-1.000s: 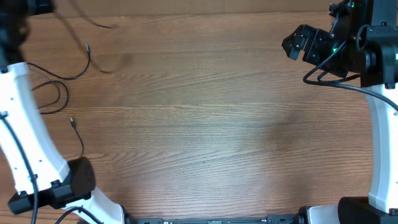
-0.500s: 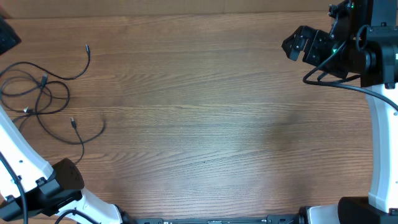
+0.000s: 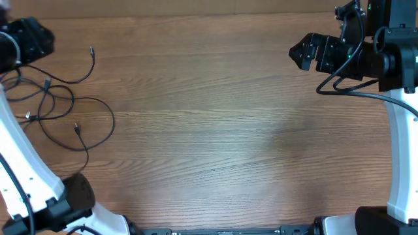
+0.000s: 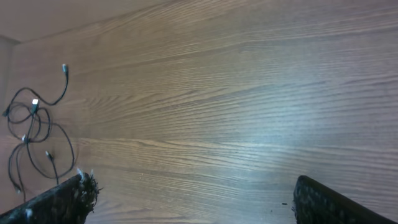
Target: Untangle cables
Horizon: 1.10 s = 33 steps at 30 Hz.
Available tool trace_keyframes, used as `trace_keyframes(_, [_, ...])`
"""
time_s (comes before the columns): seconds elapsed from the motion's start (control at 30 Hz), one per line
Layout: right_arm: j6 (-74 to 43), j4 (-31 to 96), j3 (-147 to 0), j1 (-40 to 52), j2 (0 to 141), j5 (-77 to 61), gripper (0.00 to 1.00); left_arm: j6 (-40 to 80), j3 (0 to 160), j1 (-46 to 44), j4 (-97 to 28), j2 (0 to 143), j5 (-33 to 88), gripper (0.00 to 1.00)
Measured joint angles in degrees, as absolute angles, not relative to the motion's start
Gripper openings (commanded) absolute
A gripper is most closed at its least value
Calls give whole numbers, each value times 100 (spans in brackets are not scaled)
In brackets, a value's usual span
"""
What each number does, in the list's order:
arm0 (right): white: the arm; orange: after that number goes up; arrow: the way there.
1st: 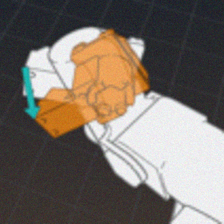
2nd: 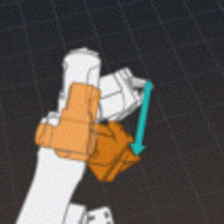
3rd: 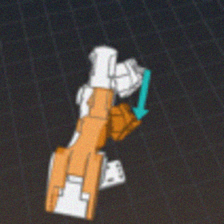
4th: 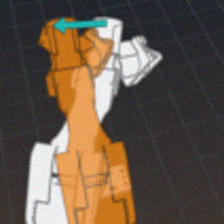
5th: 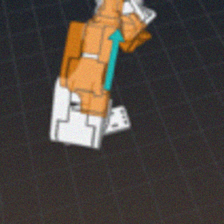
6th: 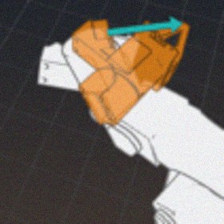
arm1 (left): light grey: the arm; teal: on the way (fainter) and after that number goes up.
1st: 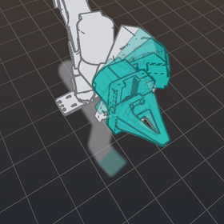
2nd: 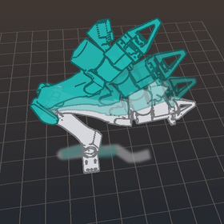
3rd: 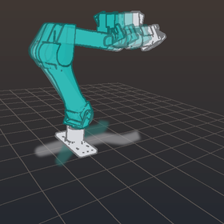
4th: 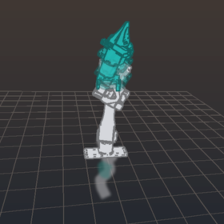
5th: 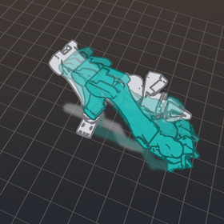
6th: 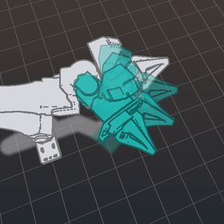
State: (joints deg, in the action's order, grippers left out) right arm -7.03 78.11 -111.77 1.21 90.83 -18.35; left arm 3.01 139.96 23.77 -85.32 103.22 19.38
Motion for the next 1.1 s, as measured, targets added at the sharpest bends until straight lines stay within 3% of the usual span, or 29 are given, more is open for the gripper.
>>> trace_keyframes(0.1, [-578,7752,-11177,121,9083,-1863,100,132,14007,1826,-8851,10036,2067,71])
trace_keyframes(0.27, [-482,7616,-11177,121,9080,-1839,100,-78,14009,897,-9220,9988,1922,95])
trace_keyframes(0.6, [-412,7762,-11177,121,9080,-1813,100,228,14009,-626,-9290,9990,836,98])
trace_keyframes(1.1, [-296,8294,-11227,121,7966,-1763,100,458,14009,-803,-9389,9990,314,100])
